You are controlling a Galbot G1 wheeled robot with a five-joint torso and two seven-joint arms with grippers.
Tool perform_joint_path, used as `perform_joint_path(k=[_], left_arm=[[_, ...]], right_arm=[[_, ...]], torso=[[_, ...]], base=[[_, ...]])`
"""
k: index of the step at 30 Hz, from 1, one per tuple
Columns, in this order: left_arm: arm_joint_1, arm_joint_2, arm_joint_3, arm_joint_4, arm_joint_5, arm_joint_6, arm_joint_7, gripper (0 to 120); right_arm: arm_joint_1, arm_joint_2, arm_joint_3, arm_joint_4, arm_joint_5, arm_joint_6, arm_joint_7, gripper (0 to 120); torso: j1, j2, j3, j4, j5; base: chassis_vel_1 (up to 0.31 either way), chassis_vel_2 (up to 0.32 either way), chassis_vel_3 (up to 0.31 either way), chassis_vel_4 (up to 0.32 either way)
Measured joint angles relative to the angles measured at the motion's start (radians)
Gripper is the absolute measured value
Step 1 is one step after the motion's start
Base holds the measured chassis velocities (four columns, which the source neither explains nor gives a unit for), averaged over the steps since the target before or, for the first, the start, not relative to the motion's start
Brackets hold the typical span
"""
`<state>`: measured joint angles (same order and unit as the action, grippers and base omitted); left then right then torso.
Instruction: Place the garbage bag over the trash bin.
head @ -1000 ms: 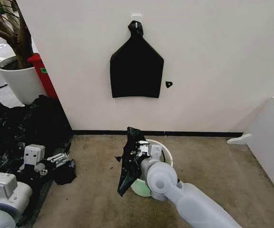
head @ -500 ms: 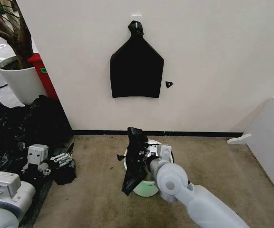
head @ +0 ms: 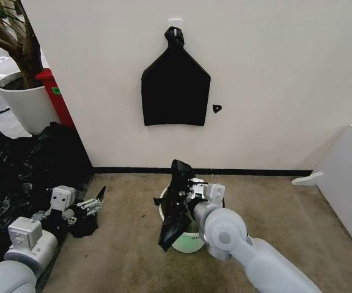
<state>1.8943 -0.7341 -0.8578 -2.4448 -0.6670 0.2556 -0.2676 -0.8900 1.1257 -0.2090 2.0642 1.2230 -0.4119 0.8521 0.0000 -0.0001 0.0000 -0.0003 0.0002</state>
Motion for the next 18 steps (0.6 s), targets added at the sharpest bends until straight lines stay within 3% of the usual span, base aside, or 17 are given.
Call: perform_joint_path(k=[4,7,9,14,18], left_arm=[[-0.009,0.012,0.034,0.013,0.016,0.0,0.008,100],[-0.042,0.057,0.114,0.047,0.027,-0.002,0.007,100],[-0.084,0.106,0.215,0.087,0.032,-0.005,-0.004,100],[-0.148,0.148,0.322,0.127,0.037,-0.01,-0.012,100],[-0.179,0.154,0.367,0.137,0.036,-0.01,-0.014,100]], right_arm=[[0.026,-0.001,0.004,0.019,0.064,-0.001,0.005,0],[0.058,-0.014,-0.026,0.027,0.088,-0.011,-0.011,0],[0.076,-0.016,-0.063,0.015,0.084,-0.019,-0.033,0],[0.09,0.001,-0.09,-0.032,0.02,-0.019,-0.096,0],[0.121,0.029,-0.089,-0.052,0.057,-0.019,-0.079,0]], torso=[[0.0,0.0,0.0,0.0005,-0.0001],[0.0,0.0,0.0,0.0003,-0.0002],[0.0,0.0,0.0,0.0001,-0.0006],[0.0,0.0,0.0,-0.0001,-0.0004],[0.0,0.0,0.0,0.0003,-0.0001]], base=[[0.0,0.0,0.0,0.0],[0.0,0.0,0.0,0.0],[0.0,0.0,0.0,0.0],[0.0,0.0,0.0,0.0],[0.0,0.0,0.0,0.0]])
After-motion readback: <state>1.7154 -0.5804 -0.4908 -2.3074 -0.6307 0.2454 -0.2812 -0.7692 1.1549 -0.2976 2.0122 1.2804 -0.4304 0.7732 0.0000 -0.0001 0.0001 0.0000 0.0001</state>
